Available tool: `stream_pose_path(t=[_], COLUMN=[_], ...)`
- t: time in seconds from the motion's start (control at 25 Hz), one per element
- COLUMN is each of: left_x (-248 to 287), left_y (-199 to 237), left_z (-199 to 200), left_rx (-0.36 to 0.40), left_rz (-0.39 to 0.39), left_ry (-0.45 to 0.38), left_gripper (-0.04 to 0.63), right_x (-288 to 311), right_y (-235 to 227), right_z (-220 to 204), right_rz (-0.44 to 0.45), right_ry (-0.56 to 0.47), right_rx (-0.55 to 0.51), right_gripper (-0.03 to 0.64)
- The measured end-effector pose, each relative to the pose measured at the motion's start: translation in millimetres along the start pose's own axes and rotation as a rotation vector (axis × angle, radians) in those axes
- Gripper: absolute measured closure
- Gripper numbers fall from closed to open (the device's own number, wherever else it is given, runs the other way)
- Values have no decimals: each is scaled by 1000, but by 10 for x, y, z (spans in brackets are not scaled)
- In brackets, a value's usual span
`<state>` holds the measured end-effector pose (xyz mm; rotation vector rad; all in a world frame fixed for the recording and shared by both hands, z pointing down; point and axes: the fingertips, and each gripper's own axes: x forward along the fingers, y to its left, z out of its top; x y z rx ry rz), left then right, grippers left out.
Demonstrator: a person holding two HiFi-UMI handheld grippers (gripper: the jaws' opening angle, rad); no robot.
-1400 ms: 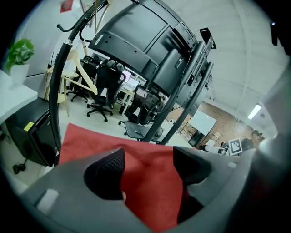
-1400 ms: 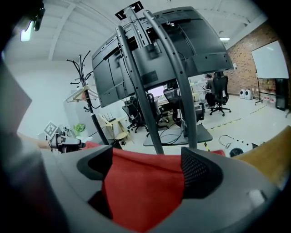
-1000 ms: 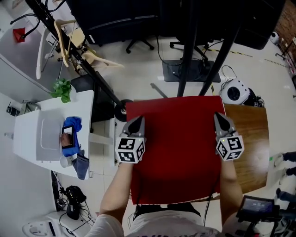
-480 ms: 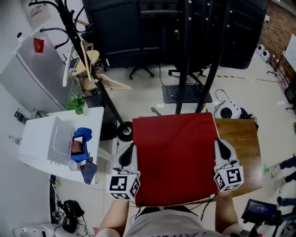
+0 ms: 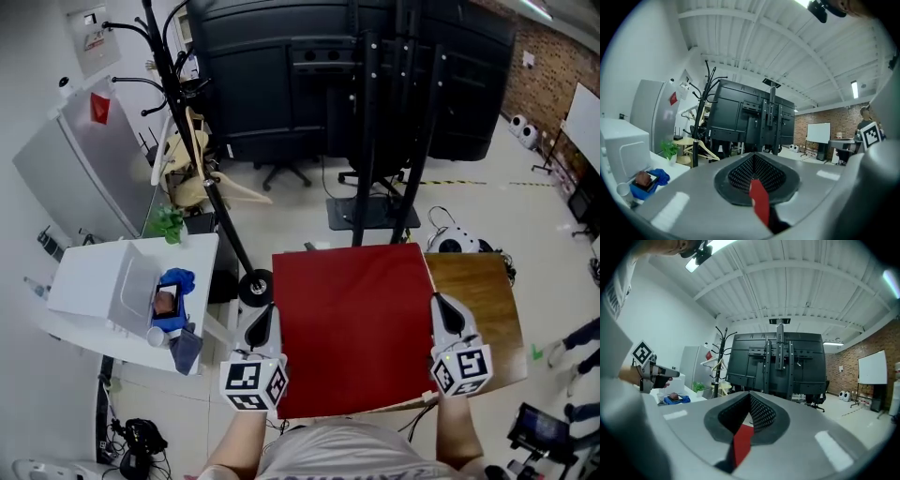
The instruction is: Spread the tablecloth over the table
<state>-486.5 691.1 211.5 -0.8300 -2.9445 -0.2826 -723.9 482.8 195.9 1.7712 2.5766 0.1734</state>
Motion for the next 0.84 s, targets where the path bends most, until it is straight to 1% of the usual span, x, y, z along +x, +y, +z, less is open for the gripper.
stream_pose_path(t=[0.36, 0.6, 0.84], left_x=[-10, 25, 41], left_y=[-63, 10, 43], left_z=[23, 4, 23], left_rx=[23, -21, -21], left_rz=[-15, -6, 7], left_ry=[-3, 8, 11], left_gripper=[589, 589, 589], right_x=[-126, -92, -71], right_y=[-52, -43, -77], right_z=[-76, -77, -61], right_rz=[-22, -20, -19], right_ry=[16, 21, 29], right_rx=[6, 4, 4], right_gripper=[612, 612, 612])
